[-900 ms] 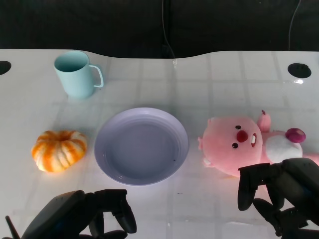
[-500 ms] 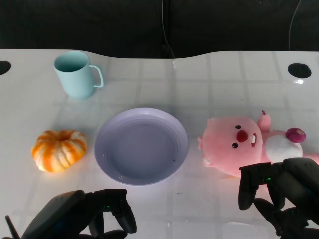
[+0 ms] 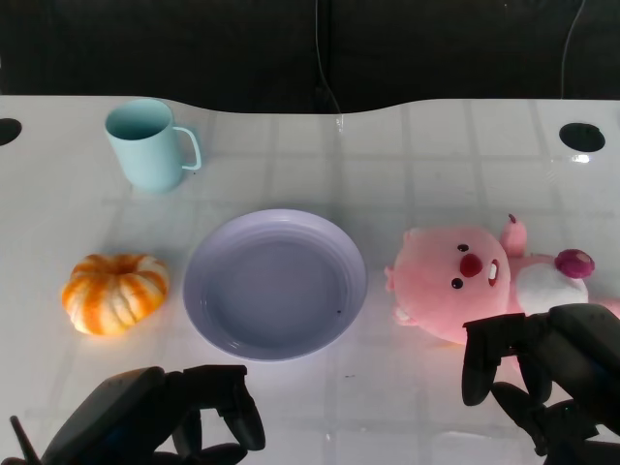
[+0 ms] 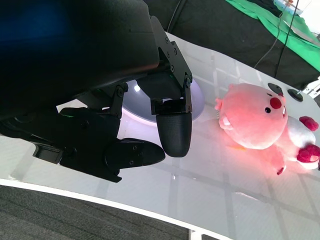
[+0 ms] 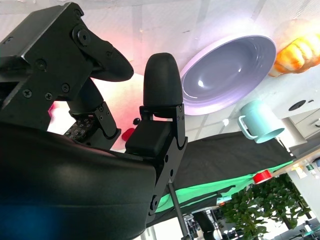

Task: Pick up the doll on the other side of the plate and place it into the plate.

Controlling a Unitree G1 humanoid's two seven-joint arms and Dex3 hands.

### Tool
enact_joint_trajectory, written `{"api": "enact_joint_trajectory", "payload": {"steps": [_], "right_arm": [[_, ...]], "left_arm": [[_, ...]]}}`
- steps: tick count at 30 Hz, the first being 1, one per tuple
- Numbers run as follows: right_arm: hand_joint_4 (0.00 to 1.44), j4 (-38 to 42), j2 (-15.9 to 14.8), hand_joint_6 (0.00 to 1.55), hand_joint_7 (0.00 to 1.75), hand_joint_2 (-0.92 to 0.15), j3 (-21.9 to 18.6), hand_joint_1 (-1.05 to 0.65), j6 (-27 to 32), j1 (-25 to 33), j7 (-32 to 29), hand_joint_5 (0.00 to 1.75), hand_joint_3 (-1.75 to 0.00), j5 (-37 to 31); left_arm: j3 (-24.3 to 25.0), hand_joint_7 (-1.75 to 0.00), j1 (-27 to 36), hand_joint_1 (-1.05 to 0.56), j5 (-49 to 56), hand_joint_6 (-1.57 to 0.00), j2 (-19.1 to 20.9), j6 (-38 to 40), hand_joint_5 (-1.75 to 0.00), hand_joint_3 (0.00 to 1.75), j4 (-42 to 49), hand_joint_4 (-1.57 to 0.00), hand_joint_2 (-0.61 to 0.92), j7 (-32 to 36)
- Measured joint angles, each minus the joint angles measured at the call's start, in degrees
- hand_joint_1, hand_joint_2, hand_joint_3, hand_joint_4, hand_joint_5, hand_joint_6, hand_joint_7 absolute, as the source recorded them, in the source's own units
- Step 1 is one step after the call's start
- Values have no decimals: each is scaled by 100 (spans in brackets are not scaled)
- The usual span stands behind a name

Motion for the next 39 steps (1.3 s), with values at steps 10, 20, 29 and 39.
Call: {"api": "enact_joint_trajectory", "payload": {"steps": [10,20,29,39], "right_arm": [[87,-126,64,88,101,-30,-29,-3,197,1,42,151,-129,202],[60,-771,174,61,27,-82,-266,-33,694,7,66,88,-16,351],[25,-1061,30,30,7,-88,-621,-51,1139,-112,251,63,-1,276],[4,-1603,-475,16,0,-86,-713,-67,2229,-475,1148,56,0,-394]], "left_arm": [[0,-127,-37,-28,29,-67,1,-5,-166,48,73,-65,84,1],[0,-126,-62,-27,23,-66,5,-9,-165,45,144,-64,85,0],[-38,-127,-99,-27,26,-66,5,-20,-168,41,158,-63,87,1],[-115,-127,-103,-27,113,-66,1,-51,-167,40,166,-63,88,4]]}}
